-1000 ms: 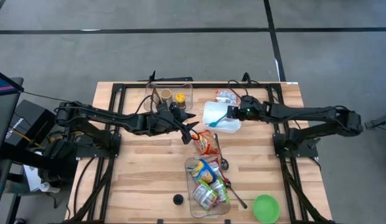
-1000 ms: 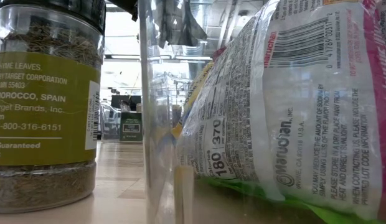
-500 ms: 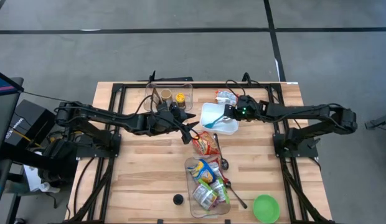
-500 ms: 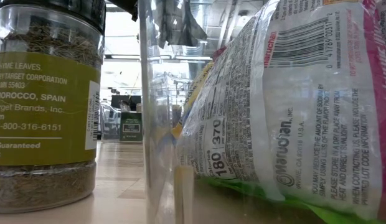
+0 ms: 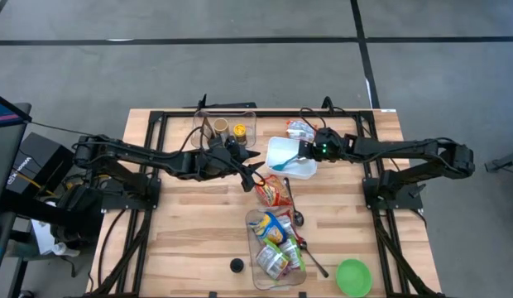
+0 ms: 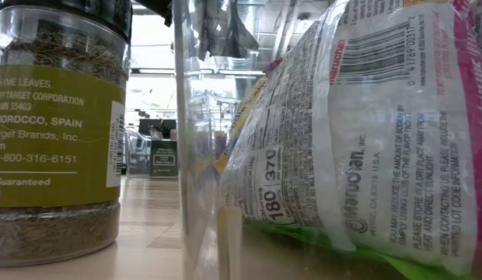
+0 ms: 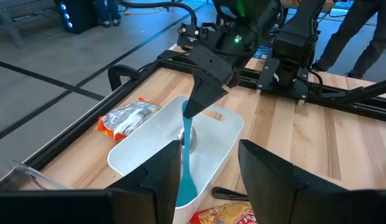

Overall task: Pick & Place Food Item
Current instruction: Put the blue spoon into the white bin, then put the dark orange noodle pack into the bottom transparent bin

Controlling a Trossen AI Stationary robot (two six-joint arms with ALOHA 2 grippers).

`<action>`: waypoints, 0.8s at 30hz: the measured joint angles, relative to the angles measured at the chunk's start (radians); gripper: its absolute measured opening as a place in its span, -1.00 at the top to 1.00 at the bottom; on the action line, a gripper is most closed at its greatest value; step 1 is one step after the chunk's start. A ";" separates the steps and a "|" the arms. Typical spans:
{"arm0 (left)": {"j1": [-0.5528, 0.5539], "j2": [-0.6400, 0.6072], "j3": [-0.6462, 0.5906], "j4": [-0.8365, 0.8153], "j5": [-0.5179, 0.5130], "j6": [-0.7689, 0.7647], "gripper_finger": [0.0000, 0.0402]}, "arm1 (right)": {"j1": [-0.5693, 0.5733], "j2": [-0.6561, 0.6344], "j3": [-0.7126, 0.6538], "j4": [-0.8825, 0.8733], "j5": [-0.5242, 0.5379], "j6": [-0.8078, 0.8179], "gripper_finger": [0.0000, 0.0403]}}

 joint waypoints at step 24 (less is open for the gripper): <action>0.000 0.000 0.000 0.000 0.000 0.000 0.23 | -0.058 -0.093 0.000 -0.173 -0.008 -0.104 0.53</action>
